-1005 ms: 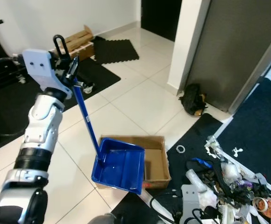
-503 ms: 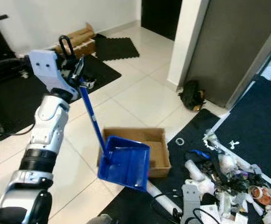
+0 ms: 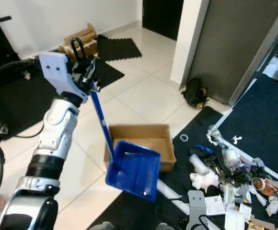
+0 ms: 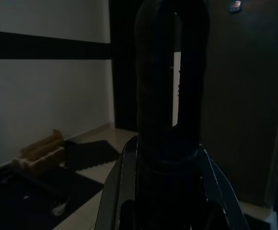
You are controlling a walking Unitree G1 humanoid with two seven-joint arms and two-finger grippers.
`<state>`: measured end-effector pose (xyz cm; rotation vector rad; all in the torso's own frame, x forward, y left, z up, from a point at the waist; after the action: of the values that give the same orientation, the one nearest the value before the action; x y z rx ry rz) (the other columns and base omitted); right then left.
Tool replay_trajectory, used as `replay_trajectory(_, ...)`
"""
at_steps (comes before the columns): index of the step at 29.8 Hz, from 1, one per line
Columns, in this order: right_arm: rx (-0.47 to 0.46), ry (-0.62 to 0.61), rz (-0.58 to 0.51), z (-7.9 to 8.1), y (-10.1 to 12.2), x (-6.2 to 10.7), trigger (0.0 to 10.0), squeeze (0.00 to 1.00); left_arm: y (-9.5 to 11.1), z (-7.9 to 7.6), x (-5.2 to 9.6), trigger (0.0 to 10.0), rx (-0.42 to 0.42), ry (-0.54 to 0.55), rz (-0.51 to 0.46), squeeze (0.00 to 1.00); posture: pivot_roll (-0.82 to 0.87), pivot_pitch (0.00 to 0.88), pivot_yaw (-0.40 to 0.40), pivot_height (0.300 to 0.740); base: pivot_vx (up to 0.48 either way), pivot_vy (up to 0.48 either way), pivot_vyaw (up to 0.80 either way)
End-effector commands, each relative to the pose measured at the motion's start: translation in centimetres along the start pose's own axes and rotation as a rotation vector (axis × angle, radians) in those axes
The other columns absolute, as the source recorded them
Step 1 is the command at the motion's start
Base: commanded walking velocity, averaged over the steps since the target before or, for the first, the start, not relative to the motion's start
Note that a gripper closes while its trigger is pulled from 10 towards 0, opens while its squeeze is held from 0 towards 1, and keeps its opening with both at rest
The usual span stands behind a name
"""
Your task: Sweep floor
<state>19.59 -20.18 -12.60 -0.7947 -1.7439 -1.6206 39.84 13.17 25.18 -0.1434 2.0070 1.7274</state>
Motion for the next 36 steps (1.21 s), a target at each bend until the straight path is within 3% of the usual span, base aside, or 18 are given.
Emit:
replay_trajectory(1,-0.012,-0.012,0.019,-0.3,-0.6,0.2,10.0,0.0,0.6,-0.7,-0.1,10.0,0.001,-0.019,-0.024,0.0,0.09,0.06,0.008,0.74,-0.48,0.0,-0.51)
replay_trajectory(10,-0.014,-0.016,0.025,-0.4,-0.9,0.2,10.0,0.0,0.5,-1.2,-0.1,10.0,0.011,-0.025,-0.018,0.0,0.09,0.067,0.005,0.74,-0.48,0.0,-0.76)
replay_trajectory(21,-0.018,-0.02,0.018,-0.7,-0.7,0.2,10.0,0.0,0.1,-1.4,-0.3,10.0,0.019,-0.023,-0.009,0.0,0.08,0.068,0.003,0.74,-0.48,0.0,0.0)
replay_trajectory(36,-0.01,-0.027,0.033,-1.4,-1.7,0.7,10.0,0.0,-3.5,-0.7,1.2,10.0,0.037,0.015,0.074,0.0,0.05,0.095,-0.009,0.74,0.0,0.0,0.0)
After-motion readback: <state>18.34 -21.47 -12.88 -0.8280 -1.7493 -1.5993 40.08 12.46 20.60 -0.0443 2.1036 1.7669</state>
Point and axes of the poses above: a point about 5 cm out from each wrist's last joint towards the gripper, its own x axis pointing back from the gripper into the wrist, its own y axis along the axis of the wrist's last joint, z = x × y, the point moved 5 cm from there along -x, pointing out of the wrist towards the gripper, and after that the axes turned 7 degrees about x, right-handed, at the moved point
